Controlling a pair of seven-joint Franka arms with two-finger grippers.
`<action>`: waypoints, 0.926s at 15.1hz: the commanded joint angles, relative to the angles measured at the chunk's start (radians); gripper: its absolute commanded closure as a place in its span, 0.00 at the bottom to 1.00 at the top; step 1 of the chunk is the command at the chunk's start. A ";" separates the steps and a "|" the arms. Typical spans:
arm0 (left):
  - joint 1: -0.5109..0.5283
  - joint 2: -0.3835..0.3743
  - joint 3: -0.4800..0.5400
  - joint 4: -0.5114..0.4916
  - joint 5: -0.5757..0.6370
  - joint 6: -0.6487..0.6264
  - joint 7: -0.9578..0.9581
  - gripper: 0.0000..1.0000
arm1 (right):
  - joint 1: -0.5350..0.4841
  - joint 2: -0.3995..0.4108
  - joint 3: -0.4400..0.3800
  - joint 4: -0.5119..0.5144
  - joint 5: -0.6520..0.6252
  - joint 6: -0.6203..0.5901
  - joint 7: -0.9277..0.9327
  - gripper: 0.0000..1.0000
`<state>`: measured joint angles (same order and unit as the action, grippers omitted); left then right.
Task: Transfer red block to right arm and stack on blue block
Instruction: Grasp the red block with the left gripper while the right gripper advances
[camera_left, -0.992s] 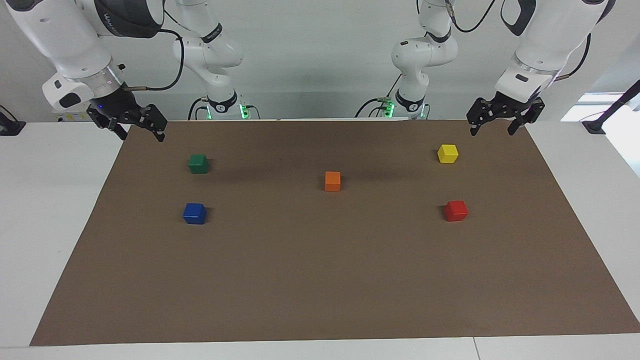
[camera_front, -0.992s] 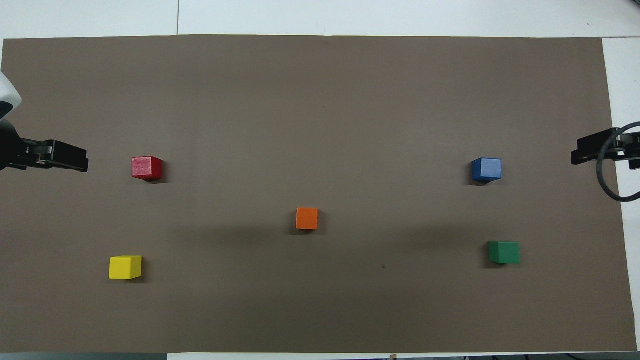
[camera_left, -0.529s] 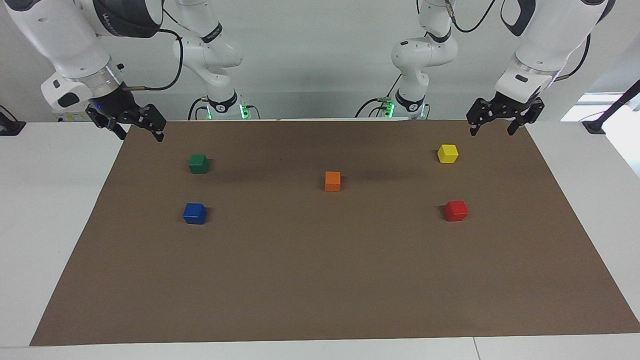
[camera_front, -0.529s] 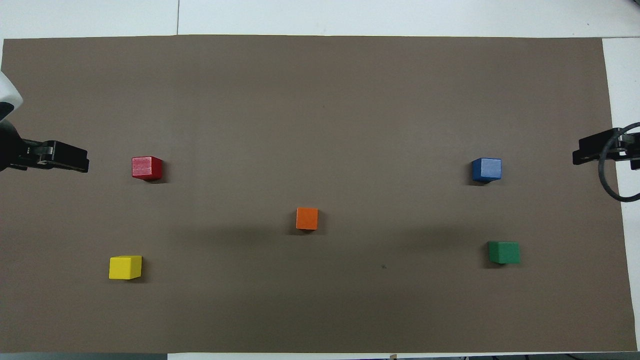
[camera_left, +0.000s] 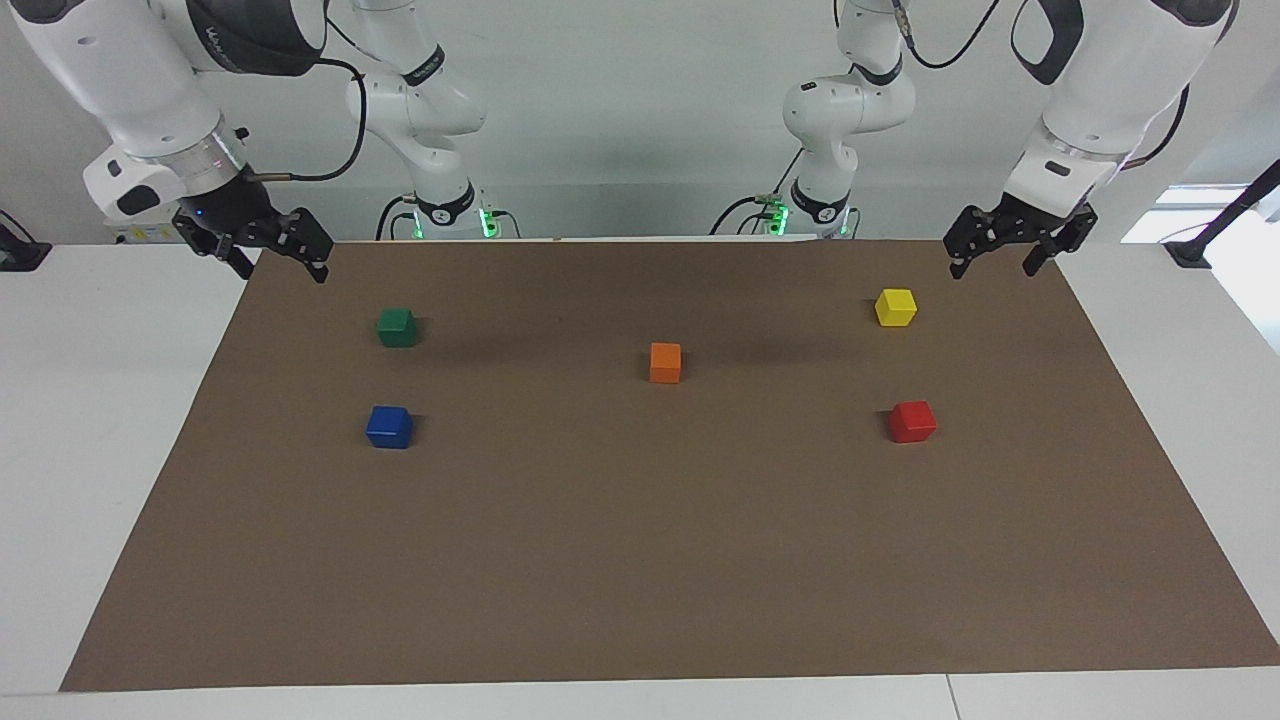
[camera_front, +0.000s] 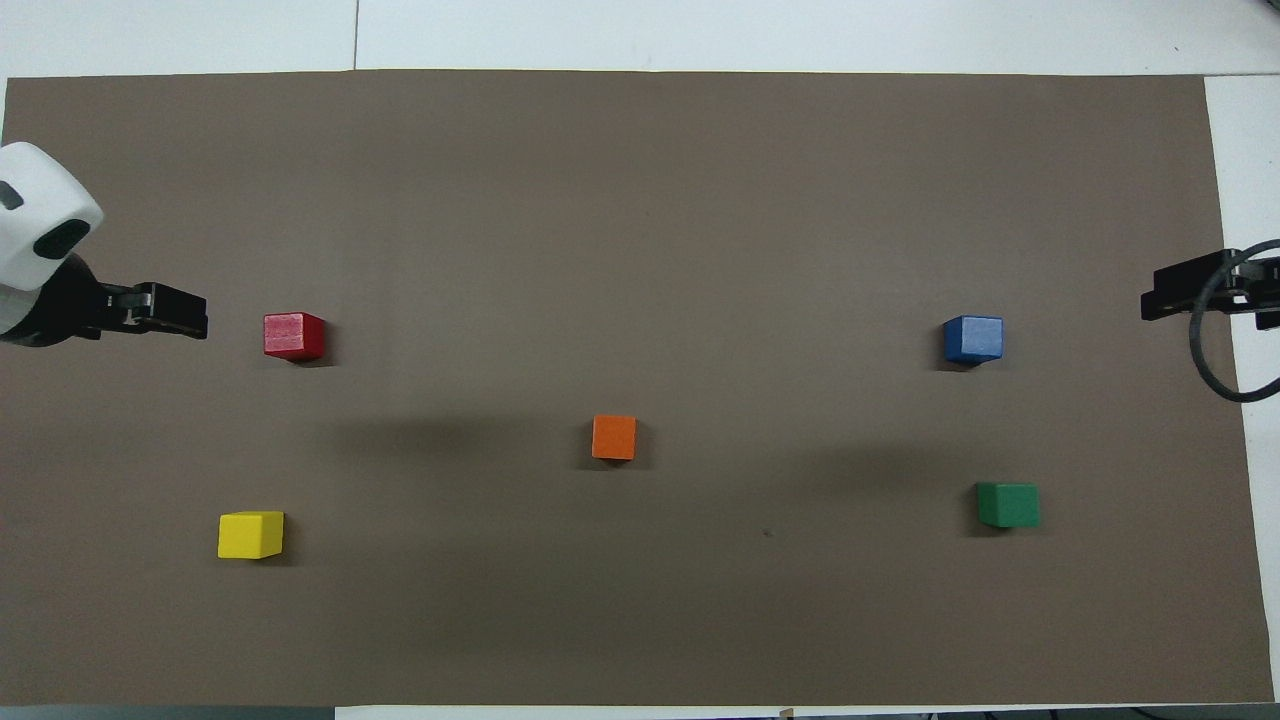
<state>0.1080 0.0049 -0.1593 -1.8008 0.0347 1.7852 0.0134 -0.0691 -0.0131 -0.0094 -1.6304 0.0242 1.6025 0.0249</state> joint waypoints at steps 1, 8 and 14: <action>-0.019 0.066 0.014 -0.052 -0.010 0.109 -0.015 0.00 | 0.003 -0.021 -0.001 -0.081 0.090 0.092 -0.077 0.00; -0.010 0.150 0.017 -0.196 -0.010 0.371 -0.013 0.00 | -0.011 0.036 -0.004 -0.279 0.806 0.264 -0.365 0.00; -0.016 0.254 0.017 -0.203 -0.010 0.459 -0.015 0.00 | 0.055 0.074 -0.001 -0.428 1.339 0.229 -0.650 0.00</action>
<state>0.1075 0.2336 -0.1545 -1.9919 0.0347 2.1951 0.0070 -0.0383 0.0740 -0.0095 -1.9841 1.2250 1.8477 -0.5272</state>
